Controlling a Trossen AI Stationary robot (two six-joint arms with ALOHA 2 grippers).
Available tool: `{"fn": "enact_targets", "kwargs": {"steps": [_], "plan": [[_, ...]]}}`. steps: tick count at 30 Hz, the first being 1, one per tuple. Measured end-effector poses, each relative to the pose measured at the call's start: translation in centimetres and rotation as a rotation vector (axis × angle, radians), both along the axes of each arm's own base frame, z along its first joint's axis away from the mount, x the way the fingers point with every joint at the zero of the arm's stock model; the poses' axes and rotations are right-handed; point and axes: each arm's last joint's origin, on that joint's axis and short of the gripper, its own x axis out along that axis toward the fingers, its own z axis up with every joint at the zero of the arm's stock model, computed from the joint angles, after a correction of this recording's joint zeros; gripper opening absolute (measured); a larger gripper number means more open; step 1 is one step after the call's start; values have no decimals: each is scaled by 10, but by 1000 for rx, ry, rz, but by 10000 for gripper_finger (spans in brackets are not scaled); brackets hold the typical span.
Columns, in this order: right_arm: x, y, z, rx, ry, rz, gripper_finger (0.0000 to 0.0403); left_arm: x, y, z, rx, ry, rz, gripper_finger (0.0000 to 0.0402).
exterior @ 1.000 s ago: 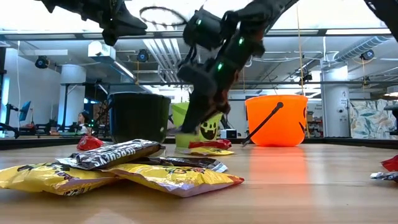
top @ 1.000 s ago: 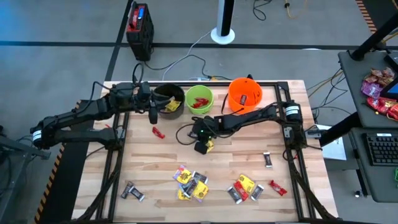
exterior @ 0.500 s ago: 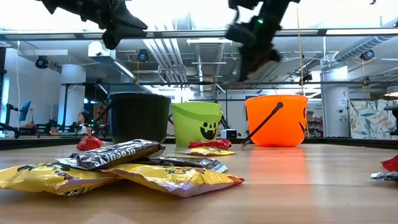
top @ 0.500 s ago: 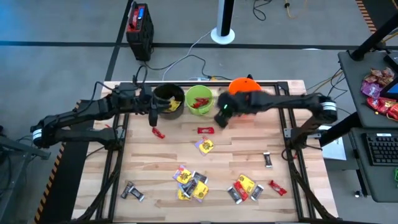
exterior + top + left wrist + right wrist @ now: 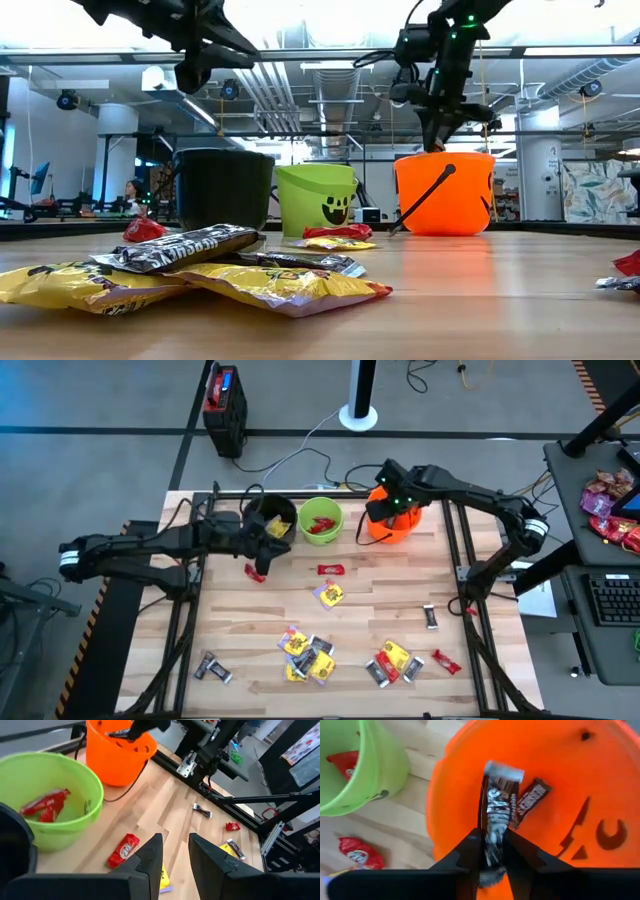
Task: Sort candy by brand, put in halloween buckets
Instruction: Put the brown chocolate bar into the orange bucket, then put the yellow candy into the black bucket
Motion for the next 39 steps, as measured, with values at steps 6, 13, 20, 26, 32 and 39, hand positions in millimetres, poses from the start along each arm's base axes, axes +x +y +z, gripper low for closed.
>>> {"fn": "enact_targets", "kwargs": {"steps": [6, 13, 20, 26, 32, 39], "plan": [[-4, -1, -2, 13, 39, 26, 144, 13, -17, -11, -76, 44, -19, 78], [-7, 6, 7, 53, -25, 117, 205, 48, -34, 3, -35, 152, -23, 78], [-19, 21, 32, -18, -91, 174, 225, 102, -41, -9, 41, 372, -60, 79], [-34, 33, 54, -92, -155, 213, 228, 153, -43, -52, 80, 514, -86, 104], [-41, 41, 66, -136, -195, 261, 228, 180, -47, -99, 115, 641, -120, 162], [-38, 46, 66, -114, -218, 316, 228, 190, -53, -129, 208, 681, -135, 215]]}}
